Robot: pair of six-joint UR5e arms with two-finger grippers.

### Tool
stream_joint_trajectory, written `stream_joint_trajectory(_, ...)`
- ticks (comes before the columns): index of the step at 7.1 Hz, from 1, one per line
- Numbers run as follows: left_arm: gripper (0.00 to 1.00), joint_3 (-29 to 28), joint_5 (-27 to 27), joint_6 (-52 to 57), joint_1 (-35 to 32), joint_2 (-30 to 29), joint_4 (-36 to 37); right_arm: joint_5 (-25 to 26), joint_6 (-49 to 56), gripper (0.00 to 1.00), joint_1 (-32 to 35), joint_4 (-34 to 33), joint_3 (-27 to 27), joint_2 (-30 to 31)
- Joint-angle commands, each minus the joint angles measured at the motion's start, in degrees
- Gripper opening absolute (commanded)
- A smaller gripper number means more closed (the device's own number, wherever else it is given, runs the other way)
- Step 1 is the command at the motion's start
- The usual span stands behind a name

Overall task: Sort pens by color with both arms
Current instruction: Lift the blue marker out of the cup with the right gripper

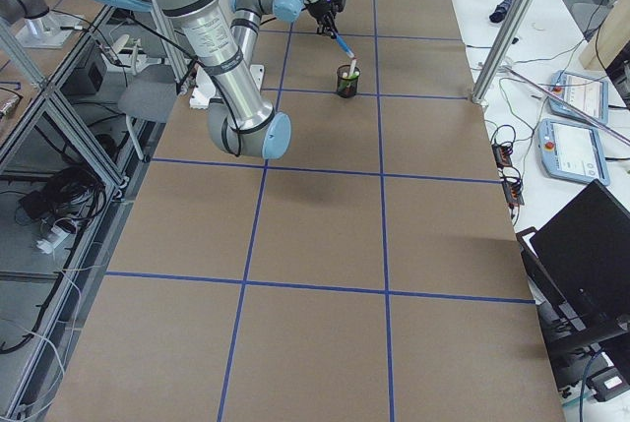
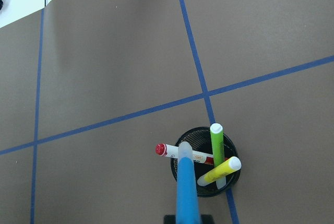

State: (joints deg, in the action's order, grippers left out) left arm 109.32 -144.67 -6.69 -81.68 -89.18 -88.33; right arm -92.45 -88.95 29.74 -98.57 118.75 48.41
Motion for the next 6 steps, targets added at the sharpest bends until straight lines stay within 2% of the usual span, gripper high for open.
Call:
stream_joint_trajectory(1,1.00,0.0,0.0,0.0,0.0,0.0,0.0,-1.2,1.4,0.00,7.8,0.4,-2.1,3.7)
stream_joint_trajectory(2,1.00,0.1,0.0,0.0,0.0,0.0,0.0,-0.7,4.5,0.00,10.0,0.5,-6.4,3.8)
stream_joint_trajectory(3,1.00,0.3,0.0,0.0,0.0,0.0,0.0,3.3,6.1,0.00,10.7,7.9,-12.9,3.7)
stream_joint_trajectory(5,1.00,0.6,0.0,0.0,0.0,0.0,0.0,10.8,6.2,0.00,10.6,34.6,-32.6,3.7)
stream_joint_trajectory(6,1.00,0.8,0.0,-0.5,0.0,0.0,0.0,12.5,8.3,0.00,10.4,41.6,-39.2,3.1)
